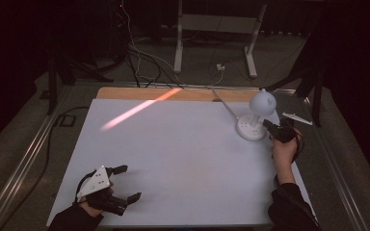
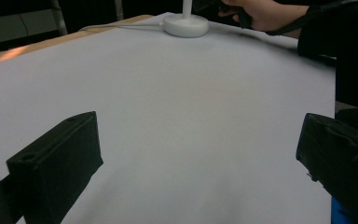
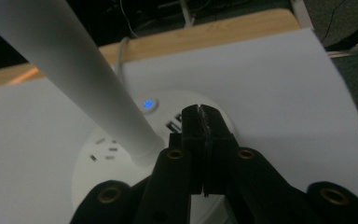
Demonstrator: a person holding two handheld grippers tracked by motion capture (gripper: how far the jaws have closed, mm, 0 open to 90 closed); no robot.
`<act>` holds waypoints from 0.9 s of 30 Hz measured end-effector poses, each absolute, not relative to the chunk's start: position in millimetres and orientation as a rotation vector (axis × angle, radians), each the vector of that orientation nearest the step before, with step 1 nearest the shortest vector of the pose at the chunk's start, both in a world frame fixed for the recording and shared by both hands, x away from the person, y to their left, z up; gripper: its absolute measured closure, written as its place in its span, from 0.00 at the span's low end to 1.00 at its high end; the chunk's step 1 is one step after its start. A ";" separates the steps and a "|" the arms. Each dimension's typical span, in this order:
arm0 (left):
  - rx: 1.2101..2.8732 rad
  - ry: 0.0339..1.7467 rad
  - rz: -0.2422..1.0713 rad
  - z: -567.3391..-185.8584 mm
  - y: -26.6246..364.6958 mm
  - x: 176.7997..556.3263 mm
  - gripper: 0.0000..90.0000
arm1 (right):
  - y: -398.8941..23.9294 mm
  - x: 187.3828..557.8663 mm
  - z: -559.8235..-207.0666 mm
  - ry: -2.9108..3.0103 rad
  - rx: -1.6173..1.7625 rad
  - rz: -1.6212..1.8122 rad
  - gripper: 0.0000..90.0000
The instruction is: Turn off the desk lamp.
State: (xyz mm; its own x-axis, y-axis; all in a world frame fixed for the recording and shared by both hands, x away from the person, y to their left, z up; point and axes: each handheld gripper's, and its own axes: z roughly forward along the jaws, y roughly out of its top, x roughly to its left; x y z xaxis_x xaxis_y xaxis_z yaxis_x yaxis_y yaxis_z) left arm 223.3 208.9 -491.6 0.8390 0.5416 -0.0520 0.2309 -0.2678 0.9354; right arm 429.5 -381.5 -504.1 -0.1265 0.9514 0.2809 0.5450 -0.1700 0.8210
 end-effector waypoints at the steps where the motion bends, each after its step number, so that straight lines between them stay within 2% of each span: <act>1: 1.855 0.581 0.332 -491.7 208.7 223.2 0.01 | -381.4 428.5 -501.3 1.659 1.691 1.229 0.88; 3: 1.856 0.578 0.335 -491.6 208.3 223.0 0.01 | -382.0 426.7 -496.4 1.665 1.669 1.212 0.81; 7: 1.856 0.580 0.336 -491.5 208.3 223.0 0.01 | -384.8 422.8 -489.8 1.664 1.631 1.255 0.55; 10: 1.856 0.579 0.336 -491.4 208.1 222.8 0.01 | -388.0 421.7 -487.1 1.705 1.621 1.244 0.42; 12: 1.855 0.578 0.336 -491.3 208.2 222.7 0.01 | -388.5 420.0 -485.5 1.727 1.619 1.212 0.38; 13: 1.856 0.578 0.336 -491.2 208.2 222.7 0.01 | -388.5 419.1 -484.7 1.730 1.629 1.188 0.32; 15: 1.856 0.578 0.336 -491.0 208.3 222.6 0.01 | -390.1 416.0 -483.3 1.725 1.645 1.195 0.31; 22: 1.855 0.574 0.336 -490.6 208.5 222.3 0.01 | -392.7 400.6 -476.2 1.745 1.616 1.251 0.00; 27: 1.854 0.572 0.338 -490.4 208.7 222.2 0.01 | -392.0 387.1 -474.1 1.743 1.611 1.242 0.00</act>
State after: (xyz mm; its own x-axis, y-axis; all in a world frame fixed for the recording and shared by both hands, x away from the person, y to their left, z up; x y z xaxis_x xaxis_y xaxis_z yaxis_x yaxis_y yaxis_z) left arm 222.2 208.7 -490.4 0.8420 0.5378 -0.0434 0.2214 -0.2711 0.9368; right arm 387.1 -392.0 -474.1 -0.2095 0.9483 0.2383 0.5345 -0.0930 0.8401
